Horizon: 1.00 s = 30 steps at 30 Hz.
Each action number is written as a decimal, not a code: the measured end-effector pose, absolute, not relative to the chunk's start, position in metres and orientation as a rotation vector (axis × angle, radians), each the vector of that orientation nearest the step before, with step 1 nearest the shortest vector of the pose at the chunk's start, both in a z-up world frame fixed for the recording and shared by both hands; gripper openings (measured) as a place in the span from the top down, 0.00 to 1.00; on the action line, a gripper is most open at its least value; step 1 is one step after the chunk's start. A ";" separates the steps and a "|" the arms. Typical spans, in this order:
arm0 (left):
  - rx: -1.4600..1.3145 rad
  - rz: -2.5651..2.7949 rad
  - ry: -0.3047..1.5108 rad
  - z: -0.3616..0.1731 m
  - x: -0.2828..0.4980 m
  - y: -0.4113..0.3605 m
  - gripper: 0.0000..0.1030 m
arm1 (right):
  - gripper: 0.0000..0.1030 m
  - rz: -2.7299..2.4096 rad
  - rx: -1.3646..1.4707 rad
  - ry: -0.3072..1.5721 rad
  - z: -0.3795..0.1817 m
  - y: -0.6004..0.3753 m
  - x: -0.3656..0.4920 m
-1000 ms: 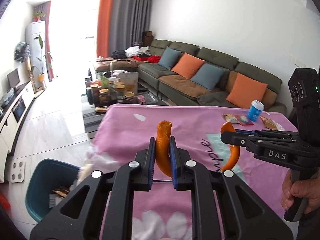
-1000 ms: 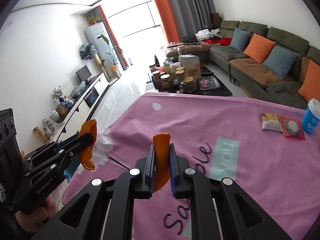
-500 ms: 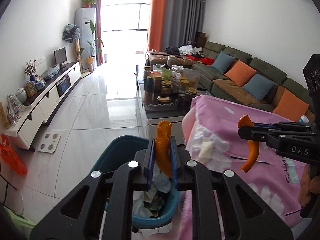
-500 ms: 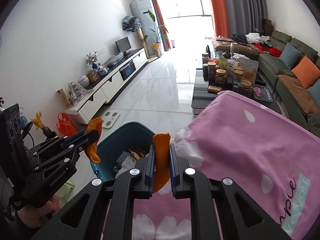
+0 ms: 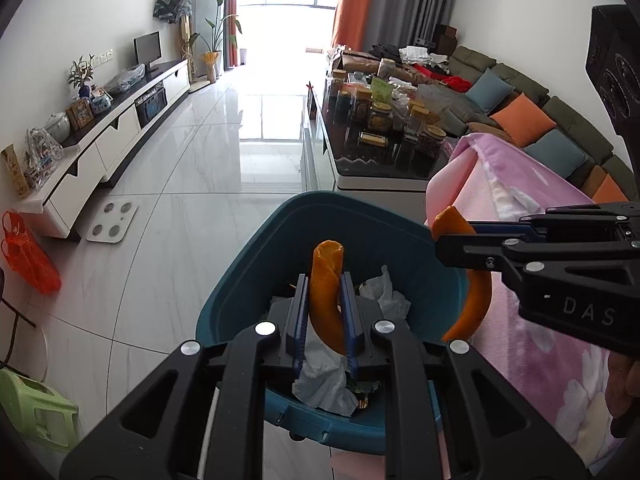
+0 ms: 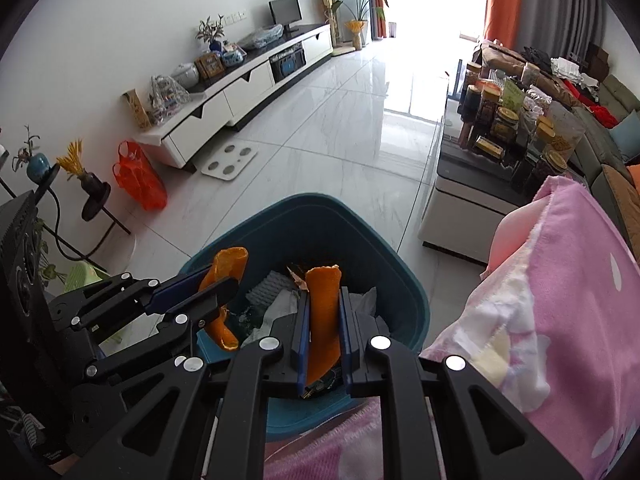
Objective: Collect trash
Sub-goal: 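Open both grippers to drop the orange peels into the bin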
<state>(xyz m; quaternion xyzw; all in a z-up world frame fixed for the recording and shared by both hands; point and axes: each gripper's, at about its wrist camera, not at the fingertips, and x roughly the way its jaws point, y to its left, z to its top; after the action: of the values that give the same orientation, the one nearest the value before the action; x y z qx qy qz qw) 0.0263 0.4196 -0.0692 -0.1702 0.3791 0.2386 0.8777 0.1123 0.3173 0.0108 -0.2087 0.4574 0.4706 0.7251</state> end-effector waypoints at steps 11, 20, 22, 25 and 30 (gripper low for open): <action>-0.393 0.499 0.872 -0.115 0.061 0.427 0.83 | 0.88 0.972 -0.520 1.106 -0.024 0.331 0.123; -0.399 0.508 0.851 -0.117 0.060 0.419 0.44 | 0.73 0.960 -0.505 1.087 -0.020 0.332 0.126; -0.415 0.497 0.823 -0.108 0.058 0.417 0.30 | 0.69 0.960 -0.486 1.067 -0.014 0.327 0.127; -0.402 0.519 0.765 -0.091 0.051 0.414 0.07 | 0.51 0.961 -0.444 1.021 0.001 0.314 0.127; -0.407 0.529 0.708 -0.062 0.041 0.407 0.06 | 0.42 0.940 -0.384 0.945 0.029 0.286 0.133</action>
<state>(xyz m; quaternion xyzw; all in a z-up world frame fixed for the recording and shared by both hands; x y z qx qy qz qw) 0.0407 0.4071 -0.0623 -0.1958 0.3401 0.2542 0.8840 0.1330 0.2864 0.0293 -0.1770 0.4355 0.4330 0.7691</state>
